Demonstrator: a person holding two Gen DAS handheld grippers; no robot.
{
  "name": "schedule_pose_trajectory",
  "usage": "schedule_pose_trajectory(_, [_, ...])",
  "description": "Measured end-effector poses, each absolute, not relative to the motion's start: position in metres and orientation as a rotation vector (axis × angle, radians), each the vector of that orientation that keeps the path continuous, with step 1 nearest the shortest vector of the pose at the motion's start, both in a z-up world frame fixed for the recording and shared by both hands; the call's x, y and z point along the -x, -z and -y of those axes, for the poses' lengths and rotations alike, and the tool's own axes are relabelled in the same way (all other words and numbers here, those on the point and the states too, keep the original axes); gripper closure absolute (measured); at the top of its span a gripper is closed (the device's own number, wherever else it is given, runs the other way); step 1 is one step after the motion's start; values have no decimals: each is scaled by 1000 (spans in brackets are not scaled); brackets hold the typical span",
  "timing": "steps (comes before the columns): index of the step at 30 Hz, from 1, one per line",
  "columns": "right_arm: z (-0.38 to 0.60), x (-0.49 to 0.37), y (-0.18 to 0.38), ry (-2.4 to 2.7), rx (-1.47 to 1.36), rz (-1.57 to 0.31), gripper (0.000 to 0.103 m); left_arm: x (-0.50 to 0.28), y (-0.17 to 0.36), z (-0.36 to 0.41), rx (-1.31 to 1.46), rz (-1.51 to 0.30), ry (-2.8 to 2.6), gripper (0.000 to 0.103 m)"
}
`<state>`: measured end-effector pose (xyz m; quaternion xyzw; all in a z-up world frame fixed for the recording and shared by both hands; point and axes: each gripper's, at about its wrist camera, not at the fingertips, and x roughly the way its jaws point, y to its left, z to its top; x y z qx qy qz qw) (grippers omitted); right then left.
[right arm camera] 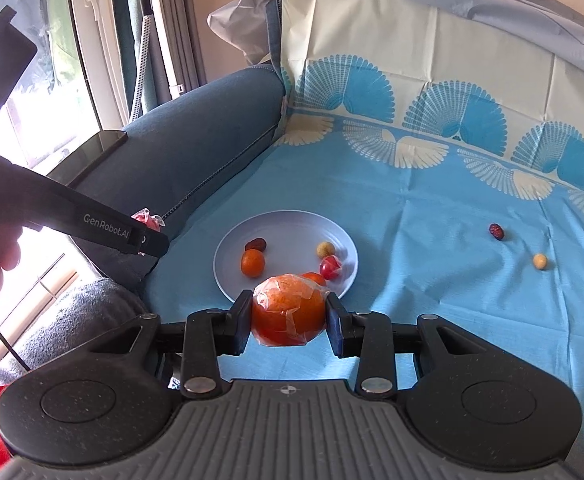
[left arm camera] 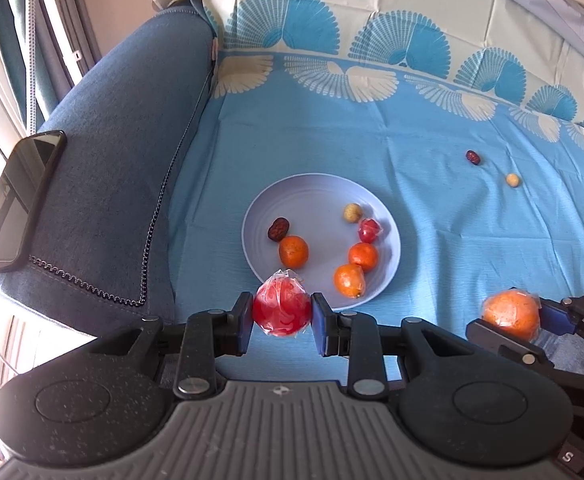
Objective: Organize fruits
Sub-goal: 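Carry the red fruit with the left tool while the right tool carries the orange fruit over the plate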
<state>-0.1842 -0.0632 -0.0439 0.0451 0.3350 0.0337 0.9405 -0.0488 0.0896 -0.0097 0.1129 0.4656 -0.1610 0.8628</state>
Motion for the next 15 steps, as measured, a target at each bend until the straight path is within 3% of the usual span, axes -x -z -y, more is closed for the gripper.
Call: schedule_pose_trajectory(15, [65,84,96,-103,-88,-779,64,-37,65,-58,-277,-1064,366,70])
